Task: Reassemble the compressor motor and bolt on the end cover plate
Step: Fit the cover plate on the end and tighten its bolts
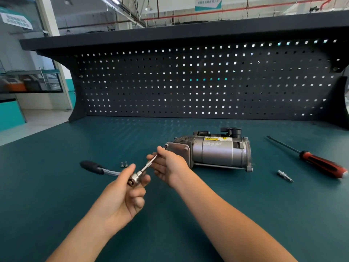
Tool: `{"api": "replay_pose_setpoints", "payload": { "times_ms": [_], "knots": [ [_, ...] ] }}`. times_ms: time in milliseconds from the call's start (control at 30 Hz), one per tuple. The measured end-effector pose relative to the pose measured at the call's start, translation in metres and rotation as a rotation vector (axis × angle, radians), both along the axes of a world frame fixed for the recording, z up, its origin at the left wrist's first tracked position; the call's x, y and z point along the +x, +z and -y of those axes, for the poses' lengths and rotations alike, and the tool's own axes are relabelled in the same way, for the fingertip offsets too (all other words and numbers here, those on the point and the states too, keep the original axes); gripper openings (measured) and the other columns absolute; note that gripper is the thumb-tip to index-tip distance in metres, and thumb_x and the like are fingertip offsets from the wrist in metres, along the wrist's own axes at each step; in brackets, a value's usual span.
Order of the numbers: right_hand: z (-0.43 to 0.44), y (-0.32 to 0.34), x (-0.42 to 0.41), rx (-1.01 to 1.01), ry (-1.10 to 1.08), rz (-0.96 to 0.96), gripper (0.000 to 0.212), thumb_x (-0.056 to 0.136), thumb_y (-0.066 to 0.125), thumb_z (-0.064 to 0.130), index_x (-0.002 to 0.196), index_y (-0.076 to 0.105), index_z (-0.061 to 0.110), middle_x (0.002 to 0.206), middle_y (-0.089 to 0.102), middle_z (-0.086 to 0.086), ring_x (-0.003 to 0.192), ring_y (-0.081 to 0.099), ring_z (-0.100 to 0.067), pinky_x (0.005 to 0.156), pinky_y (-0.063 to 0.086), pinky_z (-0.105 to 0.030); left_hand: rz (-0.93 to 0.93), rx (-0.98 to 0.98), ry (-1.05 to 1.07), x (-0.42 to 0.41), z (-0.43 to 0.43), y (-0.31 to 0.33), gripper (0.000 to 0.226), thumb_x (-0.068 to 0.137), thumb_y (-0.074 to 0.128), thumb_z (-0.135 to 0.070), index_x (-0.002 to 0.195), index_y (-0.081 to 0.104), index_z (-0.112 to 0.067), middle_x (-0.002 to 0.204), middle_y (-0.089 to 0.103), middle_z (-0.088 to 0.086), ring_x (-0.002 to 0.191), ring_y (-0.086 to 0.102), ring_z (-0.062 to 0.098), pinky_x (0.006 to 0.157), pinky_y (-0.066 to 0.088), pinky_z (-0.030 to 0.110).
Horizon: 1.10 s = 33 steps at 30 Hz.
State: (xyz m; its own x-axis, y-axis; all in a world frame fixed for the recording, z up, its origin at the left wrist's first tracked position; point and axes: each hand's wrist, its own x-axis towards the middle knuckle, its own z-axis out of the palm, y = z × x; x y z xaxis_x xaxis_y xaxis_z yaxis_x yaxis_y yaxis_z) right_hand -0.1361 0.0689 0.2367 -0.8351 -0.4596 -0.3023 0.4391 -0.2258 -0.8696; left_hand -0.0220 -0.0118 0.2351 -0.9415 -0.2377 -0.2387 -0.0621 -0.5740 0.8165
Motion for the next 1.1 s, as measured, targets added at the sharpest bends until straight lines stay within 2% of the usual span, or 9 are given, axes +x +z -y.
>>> {"api": "replay_pose_setpoints", "payload": {
  "times_ms": [133, 233, 400, 533, 667, 800, 967, 1033, 1100],
  "knots": [
    [-0.002, -0.002, -0.001, 0.009, -0.019, -0.01, 0.018, 0.091, 0.056, 0.033, 0.089, 0.057, 0.016, 0.063, 0.069, 0.005, 0.047, 0.063, -0.003, 0.056, 0.038, -0.022, -0.017, -0.274, -0.041, 0.001, 0.001, 0.005, 0.013, 0.092, 0.051, -0.026, 0.088, 0.052, -0.014, 0.056, 0.054, -0.002, 0.032, 0.027, 0.003, 0.029, 0.025, 0.015],
    [-0.005, -0.004, -0.001, 0.022, -0.062, -0.033, 0.02, 0.086, 0.063, 0.032, 0.082, 0.06, 0.013, 0.065, 0.069, 0.003, 0.05, 0.064, -0.005, 0.056, 0.039, -0.023, -0.069, -0.769, 0.024, -0.002, 0.002, 0.009, 0.01, 0.095, 0.048, -0.019, 0.104, 0.053, -0.02, 0.053, 0.055, -0.01, 0.035, 0.033, 0.006, 0.037, 0.032, 0.018],
    [-0.005, -0.003, -0.005, -0.036, -0.092, -0.053, 0.015, 0.087, 0.063, 0.024, 0.078, 0.057, 0.013, 0.06, 0.063, 0.003, 0.047, 0.058, -0.006, 0.054, 0.04, -0.023, -0.145, -1.694, 0.205, -0.004, 0.002, 0.009, 0.045, 0.088, 0.051, -0.027, 0.131, 0.041, -0.033, 0.079, 0.058, -0.013, 0.066, 0.052, 0.007, 0.064, 0.04, 0.029],
    [-0.004, -0.003, -0.003, 0.013, -0.106, -0.08, 0.026, 0.085, 0.066, 0.029, 0.067, 0.055, 0.014, 0.058, 0.064, 0.002, 0.048, 0.06, -0.006, 0.052, 0.035, -0.022, -0.143, -1.982, 0.19, -0.002, 0.001, 0.0, 0.057, 0.089, 0.047, -0.03, 0.14, 0.022, -0.04, 0.106, 0.052, -0.016, 0.094, 0.057, 0.016, 0.075, 0.044, 0.03],
    [-0.002, -0.002, -0.004, -0.009, -0.084, -0.047, 0.022, 0.09, 0.059, 0.024, 0.073, 0.053, 0.013, 0.067, 0.063, -0.002, 0.052, 0.058, -0.008, 0.049, 0.037, -0.02, -0.173, -1.797, 0.203, -0.004, 0.008, -0.01, 0.05, 0.09, 0.052, -0.03, 0.137, 0.035, -0.031, 0.088, 0.056, -0.014, 0.07, 0.055, 0.01, 0.067, 0.044, 0.029],
    [-0.001, -0.003, -0.006, -0.01, -0.084, -0.037, 0.021, 0.092, 0.056, 0.022, 0.073, 0.054, 0.012, 0.049, 0.063, 0.003, 0.042, 0.059, -0.006, 0.053, 0.036, -0.023, -0.12, -0.991, 0.092, -0.009, 0.001, -0.014, 0.01, 0.095, 0.05, -0.021, 0.102, 0.058, -0.021, 0.075, 0.07, 0.001, 0.046, 0.054, 0.007, 0.047, 0.048, 0.025],
    [-0.001, -0.003, -0.006, -0.006, -0.05, -0.013, 0.019, 0.093, 0.054, 0.027, 0.078, 0.055, 0.015, 0.051, 0.065, 0.007, 0.043, 0.06, -0.002, 0.057, 0.037, -0.022, 0.021, 0.006, -0.031, -0.007, 0.002, -0.003, 0.032, 0.096, 0.043, -0.034, 0.089, 0.06, -0.008, 0.069, 0.069, 0.004, 0.034, 0.045, 0.003, 0.034, 0.042, 0.014],
    [-0.001, -0.003, -0.005, -0.004, -0.045, -0.014, 0.02, 0.094, 0.053, 0.027, 0.078, 0.055, 0.015, 0.052, 0.066, 0.007, 0.044, 0.061, -0.002, 0.057, 0.037, -0.022, 0.028, 0.094, -0.019, -0.007, 0.004, 0.0, 0.029, 0.096, 0.043, -0.031, 0.086, 0.058, -0.008, 0.064, 0.066, 0.002, 0.032, 0.043, 0.002, 0.034, 0.04, 0.011],
    [-0.001, -0.003, -0.004, 0.005, -0.045, -0.029, 0.019, 0.094, 0.052, 0.028, 0.08, 0.055, 0.015, 0.052, 0.066, 0.007, 0.044, 0.061, -0.002, 0.055, 0.036, -0.022, 0.029, -0.015, -0.018, -0.008, 0.005, -0.001, 0.027, 0.096, 0.044, -0.027, 0.093, 0.059, -0.005, 0.055, 0.059, -0.002, 0.032, 0.041, 0.002, 0.033, 0.039, 0.012]
  ]
}}
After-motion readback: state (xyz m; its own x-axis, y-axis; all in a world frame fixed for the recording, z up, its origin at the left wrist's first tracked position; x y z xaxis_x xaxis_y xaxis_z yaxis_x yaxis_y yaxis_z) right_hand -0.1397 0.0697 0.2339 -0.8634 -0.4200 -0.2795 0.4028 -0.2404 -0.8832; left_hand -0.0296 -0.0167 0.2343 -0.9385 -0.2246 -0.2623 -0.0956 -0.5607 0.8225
